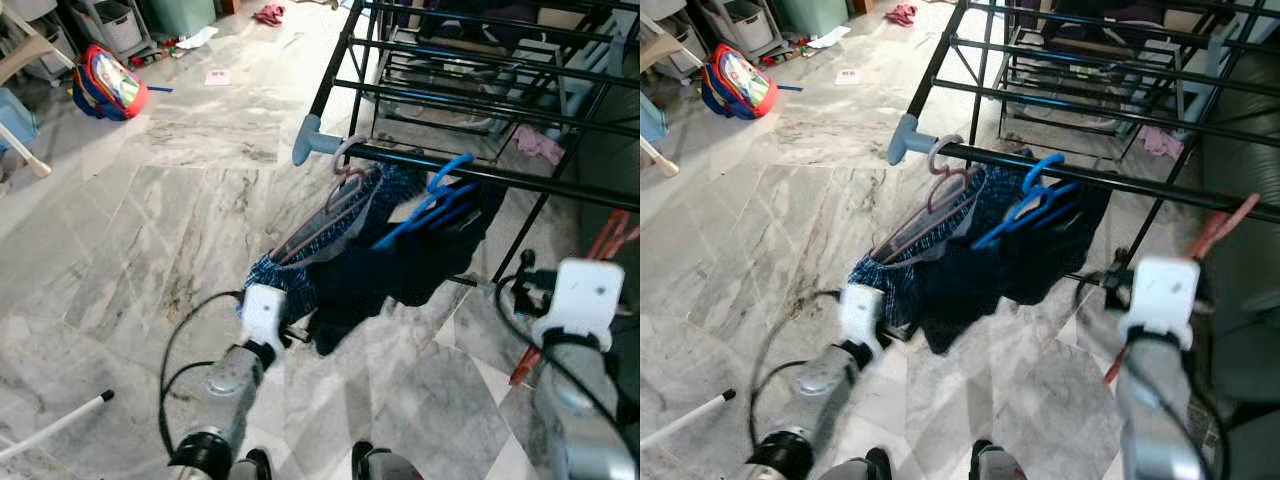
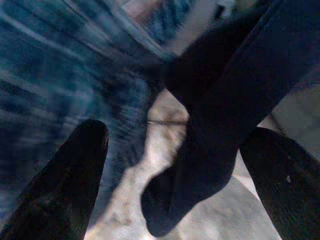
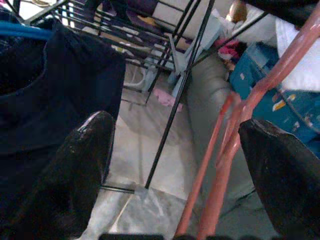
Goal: Hang hanger
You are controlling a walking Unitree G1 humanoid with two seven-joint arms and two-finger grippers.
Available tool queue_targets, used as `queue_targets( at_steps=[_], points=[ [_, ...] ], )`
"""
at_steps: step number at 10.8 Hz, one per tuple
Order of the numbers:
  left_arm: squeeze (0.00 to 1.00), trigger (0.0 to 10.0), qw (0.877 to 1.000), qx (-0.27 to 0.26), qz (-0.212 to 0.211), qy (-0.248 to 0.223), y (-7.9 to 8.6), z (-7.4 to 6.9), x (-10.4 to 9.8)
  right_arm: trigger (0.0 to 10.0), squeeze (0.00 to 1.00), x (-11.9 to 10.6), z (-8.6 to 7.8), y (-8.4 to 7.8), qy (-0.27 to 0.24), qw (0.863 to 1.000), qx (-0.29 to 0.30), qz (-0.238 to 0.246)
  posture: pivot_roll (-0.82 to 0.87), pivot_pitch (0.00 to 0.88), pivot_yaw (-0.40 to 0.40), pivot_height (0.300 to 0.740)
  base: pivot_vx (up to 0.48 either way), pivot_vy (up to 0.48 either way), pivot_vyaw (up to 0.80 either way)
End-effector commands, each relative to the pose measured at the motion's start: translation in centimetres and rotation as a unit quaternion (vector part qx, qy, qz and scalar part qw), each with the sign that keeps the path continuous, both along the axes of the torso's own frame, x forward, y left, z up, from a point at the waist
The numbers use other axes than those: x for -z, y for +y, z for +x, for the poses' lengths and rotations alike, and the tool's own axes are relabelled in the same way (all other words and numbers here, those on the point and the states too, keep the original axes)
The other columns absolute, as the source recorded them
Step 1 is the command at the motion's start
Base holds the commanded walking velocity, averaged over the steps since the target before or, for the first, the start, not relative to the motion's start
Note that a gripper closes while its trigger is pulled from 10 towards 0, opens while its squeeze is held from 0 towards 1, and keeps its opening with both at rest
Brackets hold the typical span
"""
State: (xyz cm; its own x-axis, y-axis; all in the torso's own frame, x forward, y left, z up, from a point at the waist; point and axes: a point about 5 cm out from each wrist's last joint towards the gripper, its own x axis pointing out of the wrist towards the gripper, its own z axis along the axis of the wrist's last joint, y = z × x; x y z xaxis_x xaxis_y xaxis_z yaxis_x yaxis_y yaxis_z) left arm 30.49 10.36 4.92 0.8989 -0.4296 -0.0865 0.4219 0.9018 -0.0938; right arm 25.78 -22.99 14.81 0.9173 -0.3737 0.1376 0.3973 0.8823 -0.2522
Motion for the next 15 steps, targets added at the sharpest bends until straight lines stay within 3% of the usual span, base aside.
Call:
queue_targets(
  at_steps=[1,2,3,6,8,9,11,15],
  points=[
    [0.0,10.0,0.999,-0.026,0.012,-0.015,1.2,-0.4,-0.1,10.0,1.0,-0.3,-0.7,0.5,-0.01,1.0,-0.006,-0.017,-0.13,0.239,0.036,0.74,0.0,0.0,0.0],
    [0.0,10.0,0.999,-0.033,0.025,-0.029,1.7,-0.6,-0.5,10.0,1.0,0.2,-1.1,0.8,-0.001,1.0,-0.013,-0.012,-0.12,0.241,0.038,0.74,0.0,0.0,0.0],
    [0.0,10.0,0.998,-0.042,0.037,-0.031,2.4,-1.1,-0.5,10.0,0.0,0.9,-1.4,1.4,0.012,0.999,-0.034,0.007,-0.12,0.247,0.039,0.74,0.0,0.0,0.0],
    [0.0,10.0,0.99,-0.098,0.097,-0.018,4.8,-3.3,0.8,10.0,0.0,2.8,-1.5,3.2,0.039,0.995,-0.059,0.066,-0.07,0.239,0.033,0.74,0.0,0.0,0.0],
    [0.0,10.0,0.989,-0.112,0.09,-0.016,5.2,-3.2,0.4,10.0,0.0,3.5,-0.3,5.1,0.04,0.987,-0.112,0.106,-0.01,0.209,0.027,0.74,0.0,0.0,0.0],
    [0.0,10.0,0.985,-0.155,0.078,-0.005,6.0,-2.6,-0.6,10.0,0.0,3.7,0.5,5.9,0.051,0.981,-0.138,0.124,0.01,0.211,0.021,0.74,0.0,0.0,0.0],
    [0.0,10.0,0.984,-0.153,0.088,0.001,6.2,-2.8,-0.3,10.0,0.0,4.2,0.9,6.8,0.067,0.97,-0.178,0.152,0.04,0.224,0.017,0.74,0.0,0.0,0.0],
    [0.0,10.0,0.984,-0.156,0.086,-0.006,5.4,-2.7,-0.8,10.0,0.0,3.6,1.2,6.2,0.045,0.974,-0.176,0.134,0.02,0.215,0.02,0.74,0.0,0.0,0.0]
  ],
)
